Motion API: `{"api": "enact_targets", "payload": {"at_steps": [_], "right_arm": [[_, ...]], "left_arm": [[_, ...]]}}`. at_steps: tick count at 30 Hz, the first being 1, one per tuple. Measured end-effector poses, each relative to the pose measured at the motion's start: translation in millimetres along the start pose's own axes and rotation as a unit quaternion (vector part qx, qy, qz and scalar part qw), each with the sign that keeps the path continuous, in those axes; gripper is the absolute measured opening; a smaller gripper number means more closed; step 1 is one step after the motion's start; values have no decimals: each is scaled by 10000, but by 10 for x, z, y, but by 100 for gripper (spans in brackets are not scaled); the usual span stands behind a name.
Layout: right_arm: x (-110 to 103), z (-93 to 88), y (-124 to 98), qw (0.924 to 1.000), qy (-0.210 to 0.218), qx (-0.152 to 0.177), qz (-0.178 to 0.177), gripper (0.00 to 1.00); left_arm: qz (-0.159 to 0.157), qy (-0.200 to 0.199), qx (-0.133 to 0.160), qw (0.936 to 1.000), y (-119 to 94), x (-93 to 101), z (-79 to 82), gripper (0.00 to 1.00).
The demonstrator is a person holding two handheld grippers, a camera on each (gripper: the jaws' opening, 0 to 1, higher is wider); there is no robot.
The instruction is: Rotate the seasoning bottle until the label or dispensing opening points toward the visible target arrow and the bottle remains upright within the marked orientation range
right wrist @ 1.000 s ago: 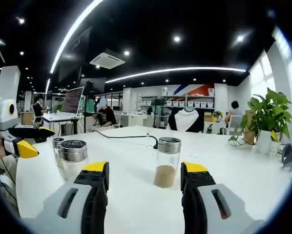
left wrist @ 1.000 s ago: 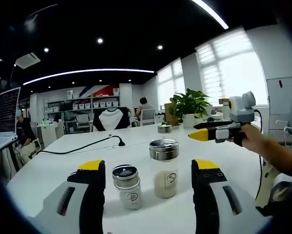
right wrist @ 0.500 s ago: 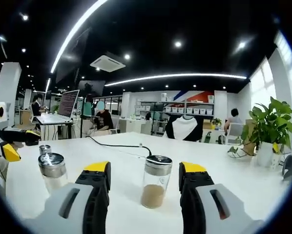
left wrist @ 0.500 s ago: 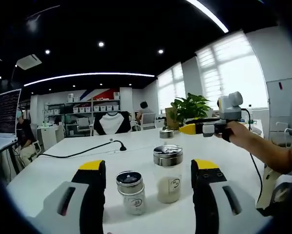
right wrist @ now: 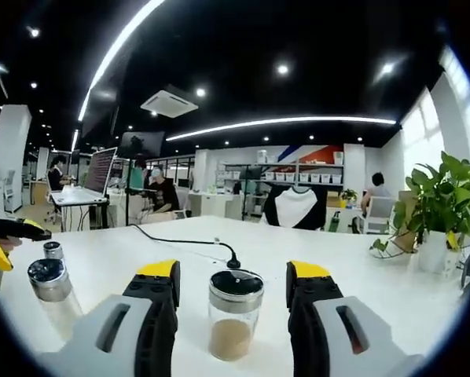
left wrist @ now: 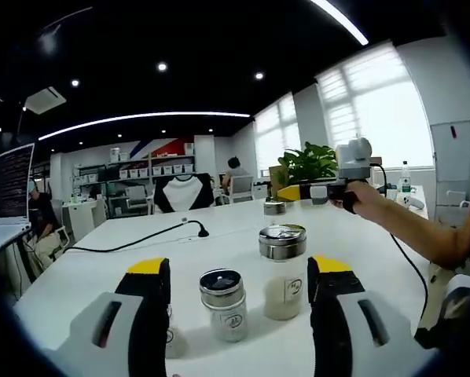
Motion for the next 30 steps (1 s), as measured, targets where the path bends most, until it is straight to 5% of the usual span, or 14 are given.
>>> {"api": "enact_targets", "payload": {"at_steps": [18, 30], "right_arm": [[107, -263, 267, 9989, 49, -432, 174, 53], [130, -378, 307, 9984, -50, -559, 107, 44]], "left_arm": [[-132, -84, -72, 9999, 79, 31, -40, 75], [-263, -135, -205, 9994, 158, 92, -114, 75]]}}
Point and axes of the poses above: the point that each gripper's makers call its tool centre point, and the gripper's own axes: y roughly forward along the fingers, x roughly to its right, z roughly out of its top, the point moved 8 cm from there along -y, roughly backward along the fingers, and after that the axes turned 10 degrees about y, right-handed, at the moved point
